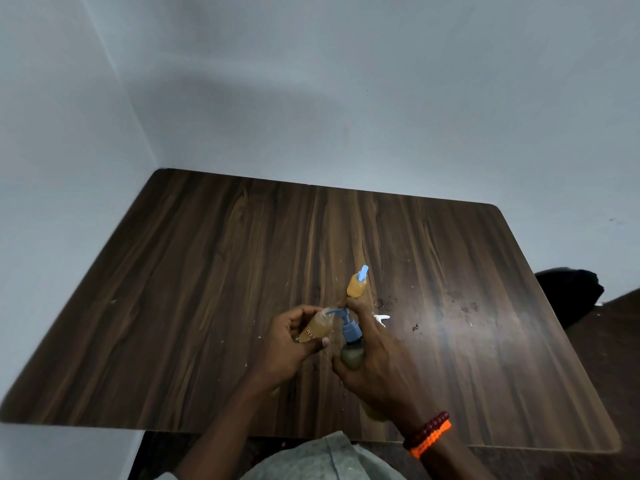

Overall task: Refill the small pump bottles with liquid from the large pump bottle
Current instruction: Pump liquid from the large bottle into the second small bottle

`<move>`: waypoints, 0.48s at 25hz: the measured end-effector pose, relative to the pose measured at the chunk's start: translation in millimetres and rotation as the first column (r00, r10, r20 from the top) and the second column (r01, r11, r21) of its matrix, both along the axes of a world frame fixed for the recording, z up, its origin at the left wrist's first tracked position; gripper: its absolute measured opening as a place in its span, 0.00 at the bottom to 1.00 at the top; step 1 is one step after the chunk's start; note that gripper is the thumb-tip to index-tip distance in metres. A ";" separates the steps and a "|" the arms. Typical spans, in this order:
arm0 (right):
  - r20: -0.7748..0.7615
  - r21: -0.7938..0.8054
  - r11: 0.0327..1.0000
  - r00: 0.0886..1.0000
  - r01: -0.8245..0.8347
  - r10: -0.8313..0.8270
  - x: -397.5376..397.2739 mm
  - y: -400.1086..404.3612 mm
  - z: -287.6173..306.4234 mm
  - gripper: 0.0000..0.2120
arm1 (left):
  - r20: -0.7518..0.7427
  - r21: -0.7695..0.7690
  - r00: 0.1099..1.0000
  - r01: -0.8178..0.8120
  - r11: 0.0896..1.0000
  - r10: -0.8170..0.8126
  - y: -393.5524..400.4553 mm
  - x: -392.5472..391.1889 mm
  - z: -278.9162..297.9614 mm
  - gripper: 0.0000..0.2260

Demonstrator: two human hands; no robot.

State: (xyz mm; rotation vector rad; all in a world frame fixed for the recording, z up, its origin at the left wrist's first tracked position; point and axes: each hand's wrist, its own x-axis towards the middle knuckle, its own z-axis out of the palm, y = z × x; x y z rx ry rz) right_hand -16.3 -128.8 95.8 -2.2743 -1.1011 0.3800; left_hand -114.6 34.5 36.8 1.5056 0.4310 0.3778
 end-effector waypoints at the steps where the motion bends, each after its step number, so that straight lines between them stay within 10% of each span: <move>1: 0.000 -0.013 1.000 1.000 -0.005 0.005 0.0 -0.1 0.5 0.36 | -0.001 0.000 1.000 -0.005 1.000 0.005 0.8 0.2 -0.1 0.17; 12: -0.001 -0.029 1.000 1.000 -0.011 0.011 0.3 -0.1 2.1 0.38 | -0.019 -0.028 1.000 -0.025 0.999 0.024 0.4 0.7 0.0 0.19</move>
